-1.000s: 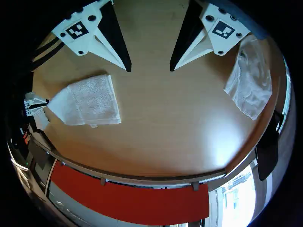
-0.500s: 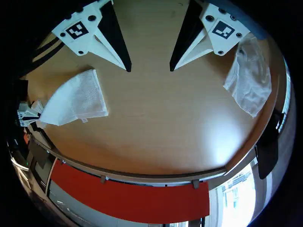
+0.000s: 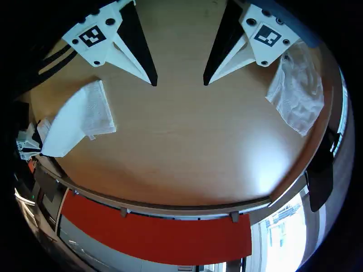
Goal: Fold towel
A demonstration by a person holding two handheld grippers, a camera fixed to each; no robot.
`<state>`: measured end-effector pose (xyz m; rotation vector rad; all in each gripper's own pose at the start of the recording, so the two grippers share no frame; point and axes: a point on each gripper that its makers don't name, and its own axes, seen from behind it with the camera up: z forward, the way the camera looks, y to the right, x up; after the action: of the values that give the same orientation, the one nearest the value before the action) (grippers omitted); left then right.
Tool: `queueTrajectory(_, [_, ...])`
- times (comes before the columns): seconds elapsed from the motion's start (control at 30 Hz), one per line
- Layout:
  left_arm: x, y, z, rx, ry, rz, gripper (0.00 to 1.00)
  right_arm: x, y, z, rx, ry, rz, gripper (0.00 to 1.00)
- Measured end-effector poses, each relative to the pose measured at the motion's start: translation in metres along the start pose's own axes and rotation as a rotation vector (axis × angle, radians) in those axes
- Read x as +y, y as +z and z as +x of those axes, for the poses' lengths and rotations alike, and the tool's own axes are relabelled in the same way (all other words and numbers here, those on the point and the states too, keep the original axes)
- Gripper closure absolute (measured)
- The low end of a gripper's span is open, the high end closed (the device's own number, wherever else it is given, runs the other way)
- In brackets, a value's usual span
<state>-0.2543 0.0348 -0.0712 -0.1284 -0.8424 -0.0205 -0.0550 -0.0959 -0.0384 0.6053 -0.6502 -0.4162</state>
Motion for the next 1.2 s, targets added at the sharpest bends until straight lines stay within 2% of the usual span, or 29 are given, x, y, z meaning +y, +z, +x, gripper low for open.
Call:
queueTrajectory(0.37, [0.0, -0.001, -0.001, 0.0, -0.001, 0.002, 0.26, 0.012, -0.01, -0.002, -0.001, -0.009, -0.019, 0.97])
queueTrajectory(0.57, [0.001, -0.002, -0.001, 0.0, 0.001, 0.0, 0.26, 0.01, -0.01, -0.004, -0.002, -0.01, -0.014, 0.97])
queueTrajectory(0.97, [0.002, -0.003, 0.0, 0.004, -0.005, 0.0, 0.26, -0.01, -0.001, 0.009, 0.025, -0.024, 0.04, 0.96])
queueTrajectory(1.2, [0.002, -0.004, -0.002, 0.005, -0.011, -0.001, 0.26, -0.033, 0.009, 0.012, 0.028, -0.026, 0.094, 0.96])
